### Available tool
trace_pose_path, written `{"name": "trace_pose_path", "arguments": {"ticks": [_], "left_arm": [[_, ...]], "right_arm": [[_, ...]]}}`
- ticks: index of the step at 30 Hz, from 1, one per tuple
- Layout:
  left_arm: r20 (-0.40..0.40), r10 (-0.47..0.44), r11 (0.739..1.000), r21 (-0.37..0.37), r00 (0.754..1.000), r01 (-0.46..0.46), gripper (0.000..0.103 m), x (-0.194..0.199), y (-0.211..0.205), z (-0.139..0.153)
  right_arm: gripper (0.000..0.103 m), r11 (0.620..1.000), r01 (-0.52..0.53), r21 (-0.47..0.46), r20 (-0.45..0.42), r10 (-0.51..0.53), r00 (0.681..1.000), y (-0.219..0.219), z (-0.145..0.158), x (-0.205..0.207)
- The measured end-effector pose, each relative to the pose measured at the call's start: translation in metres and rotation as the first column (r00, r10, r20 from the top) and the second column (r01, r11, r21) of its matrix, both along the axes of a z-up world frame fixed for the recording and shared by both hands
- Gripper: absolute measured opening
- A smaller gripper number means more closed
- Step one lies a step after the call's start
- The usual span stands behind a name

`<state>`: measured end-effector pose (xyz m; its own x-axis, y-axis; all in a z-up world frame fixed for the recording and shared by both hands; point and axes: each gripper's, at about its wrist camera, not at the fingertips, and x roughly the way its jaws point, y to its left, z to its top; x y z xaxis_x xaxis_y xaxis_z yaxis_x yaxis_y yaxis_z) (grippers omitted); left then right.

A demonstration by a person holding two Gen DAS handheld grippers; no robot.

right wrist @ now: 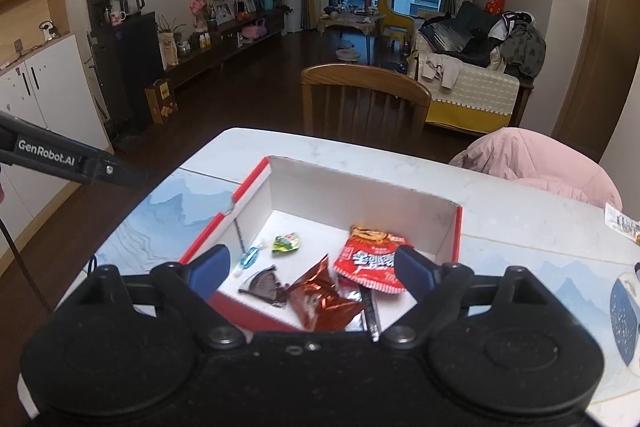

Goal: Organize snacks
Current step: 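Withdraw both open tools from the box toward the remaining snacks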

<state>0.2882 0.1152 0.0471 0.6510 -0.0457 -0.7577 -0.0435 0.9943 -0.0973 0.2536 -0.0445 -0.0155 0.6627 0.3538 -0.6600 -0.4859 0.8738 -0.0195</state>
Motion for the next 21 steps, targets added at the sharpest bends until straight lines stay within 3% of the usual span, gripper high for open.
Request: {"name": "trace_pose_path", "arguments": {"ticks": [11,16,21], "left_arm": [[0.029,-0.028,1.0,0.002,0.999,0.028,0.056,-0.066,0.011,0.001],[0.041,-0.019,0.999,0.05,0.999,0.016,0.056,-0.098,0.012,-0.009],[-0.011,-0.006,1.0,0.03,1.0,0.006,0.063,-0.122,0.018,-0.024]], "right_arm": [[0.093,0.998,-0.025,0.049,-0.019,0.026,0.999,0.002,-0.005,-0.056],[0.093,0.998,-0.02,0.06,-0.058,0.023,0.998,0.0,-0.019,-0.075],[0.097,0.997,-0.006,0.074,-0.105,0.014,0.994,-0.007,-0.041,-0.093]]}}
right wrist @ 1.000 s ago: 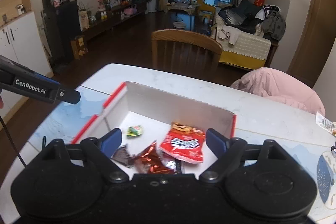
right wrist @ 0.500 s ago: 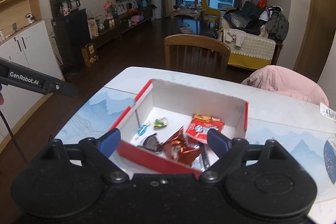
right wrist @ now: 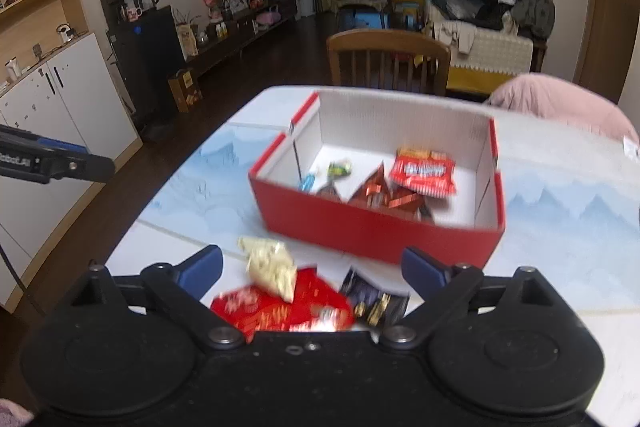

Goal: Organize snacks
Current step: 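Withdraw both open tools from the box toward the remaining snacks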

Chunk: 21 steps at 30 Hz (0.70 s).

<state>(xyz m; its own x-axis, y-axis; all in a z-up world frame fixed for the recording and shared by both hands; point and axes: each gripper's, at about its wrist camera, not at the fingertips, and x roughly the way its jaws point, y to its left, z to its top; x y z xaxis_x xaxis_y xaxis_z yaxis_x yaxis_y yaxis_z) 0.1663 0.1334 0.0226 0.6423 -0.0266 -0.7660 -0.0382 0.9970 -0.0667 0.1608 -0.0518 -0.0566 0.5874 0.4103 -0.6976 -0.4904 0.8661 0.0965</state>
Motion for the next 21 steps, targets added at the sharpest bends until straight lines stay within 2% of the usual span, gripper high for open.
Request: {"name": "trace_pose_path", "arguments": {"ticks": [3,6,12,16,19,21], "left_arm": [[-0.036,0.011,1.0,-0.021,0.999,-0.012,0.07,-0.011,0.001,-0.013],[-0.075,0.02,0.998,-0.05,0.997,-0.024,0.073,-0.021,0.001,-0.028],[-0.185,0.067,0.992,-0.095,0.98,-0.085,0.074,-0.033,-0.002,-0.063],[-0.32,0.112,0.972,-0.16,0.941,-0.171,0.074,-0.032,-0.005,-0.096],[-0.422,0.157,0.953,-0.172,0.893,-0.249,0.074,-0.026,-0.01,-0.118],[-0.472,0.19,0.928,-0.201,0.861,-0.315,0.074,-0.024,-0.009,-0.13]], "right_arm": [[0.098,1.0,-0.004,-0.008,-0.02,0.004,1.0,-0.004,-0.014,-0.01],[0.099,1.0,-0.013,-0.023,-0.036,0.013,0.999,-0.007,-0.028,-0.02],[0.099,0.998,-0.046,-0.052,-0.068,0.042,0.997,-0.013,-0.045,-0.025],[0.099,0.994,-0.066,-0.091,-0.071,0.06,0.996,-0.018,-0.055,-0.019],[0.098,0.986,-0.112,-0.124,-0.099,0.1,0.99,-0.021,-0.066,-0.006],[0.098,0.974,-0.163,-0.157,-0.108,0.147,0.983,-0.022,-0.073,0.003]]}}
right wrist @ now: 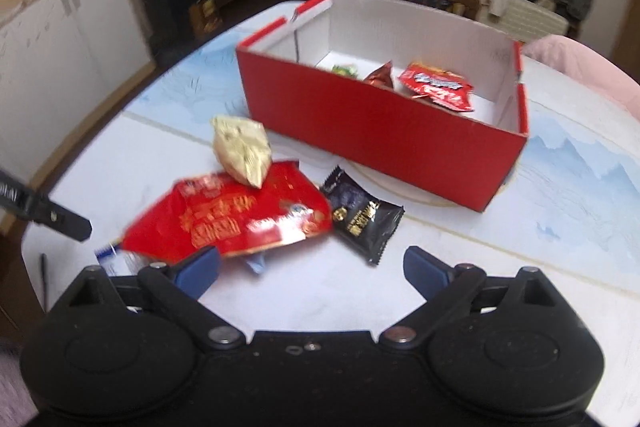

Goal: Organize snacks
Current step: 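Withdraw both open tools from the box toward the remaining snacks, then grasp the blue-white biscuit packet with the left tool while the right tool grasps the black packet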

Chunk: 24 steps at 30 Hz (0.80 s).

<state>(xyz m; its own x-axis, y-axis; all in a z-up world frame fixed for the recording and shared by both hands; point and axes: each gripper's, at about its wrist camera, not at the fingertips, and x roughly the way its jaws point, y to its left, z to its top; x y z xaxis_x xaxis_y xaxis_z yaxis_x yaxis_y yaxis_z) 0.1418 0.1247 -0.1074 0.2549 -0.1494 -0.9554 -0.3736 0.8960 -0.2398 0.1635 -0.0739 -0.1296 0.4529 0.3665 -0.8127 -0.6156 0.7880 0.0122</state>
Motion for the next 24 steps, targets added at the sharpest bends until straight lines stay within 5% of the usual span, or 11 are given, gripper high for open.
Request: {"name": "trace_pose_path", "arguments": {"ticks": [6,11,24], "left_arm": [[-0.115,0.135,0.988,-0.056,0.984,-0.142,0.074,0.001,-0.003,-0.029],[-0.146,0.27,0.954,-0.093,0.952,-0.285,0.074,0.0,0.001,-0.038],[-0.2,0.414,0.892,-0.102,0.888,-0.44,0.074,-0.005,-0.014,-0.047]], "right_arm": [[0.096,0.989,-0.112,-0.091,-0.019,0.111,0.994,-0.001,-0.016,0.028],[0.094,0.969,-0.206,-0.134,-0.028,0.205,0.978,-0.002,-0.022,0.045],[0.08,0.811,-0.522,-0.266,-0.096,0.516,0.851,0.019,-0.053,0.081]]}}
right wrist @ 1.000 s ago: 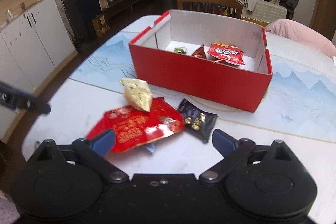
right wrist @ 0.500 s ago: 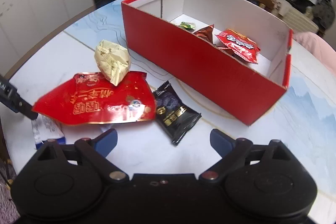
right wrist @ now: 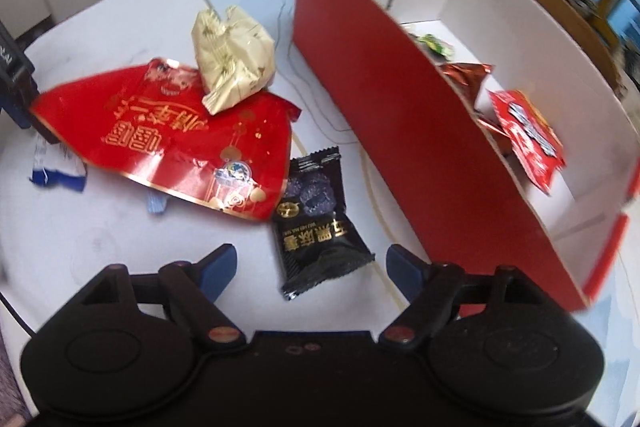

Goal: Organize snacks
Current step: 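Grasp the blue-white biscuit packet with the left tool while the right tool grasps the black packet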

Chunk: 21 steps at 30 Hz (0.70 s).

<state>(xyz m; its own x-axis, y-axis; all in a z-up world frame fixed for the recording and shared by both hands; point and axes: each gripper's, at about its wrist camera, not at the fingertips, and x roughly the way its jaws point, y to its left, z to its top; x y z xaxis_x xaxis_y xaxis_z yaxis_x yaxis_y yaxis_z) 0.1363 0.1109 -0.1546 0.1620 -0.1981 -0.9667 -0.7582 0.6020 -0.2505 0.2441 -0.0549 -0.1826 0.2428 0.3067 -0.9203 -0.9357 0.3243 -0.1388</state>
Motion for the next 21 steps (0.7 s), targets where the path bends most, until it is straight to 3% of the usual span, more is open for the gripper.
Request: {"name": "trace_pose_path", "arguments": {"ticks": [9,16,21], "left_arm": [[-0.012,0.071,0.997,0.006,0.997,-0.071,0.074,-0.003,-0.009,-0.003],[-0.026,0.099,0.995,0.008,0.995,-0.099,0.074,0.001,-0.015,-0.004],[-0.021,0.136,0.991,-0.001,0.991,-0.136,0.074,0.005,-0.01,-0.008]], "right_arm": [[0.075,0.996,-0.085,-0.023,-0.027,0.085,0.996,0.015,-0.014,0.013],[0.058,0.997,-0.07,0.014,-0.055,0.071,0.996,0.02,-0.013,0.021],[0.054,0.999,-0.045,0.027,-0.059,0.047,0.997,0.015,-0.014,0.02]]}}
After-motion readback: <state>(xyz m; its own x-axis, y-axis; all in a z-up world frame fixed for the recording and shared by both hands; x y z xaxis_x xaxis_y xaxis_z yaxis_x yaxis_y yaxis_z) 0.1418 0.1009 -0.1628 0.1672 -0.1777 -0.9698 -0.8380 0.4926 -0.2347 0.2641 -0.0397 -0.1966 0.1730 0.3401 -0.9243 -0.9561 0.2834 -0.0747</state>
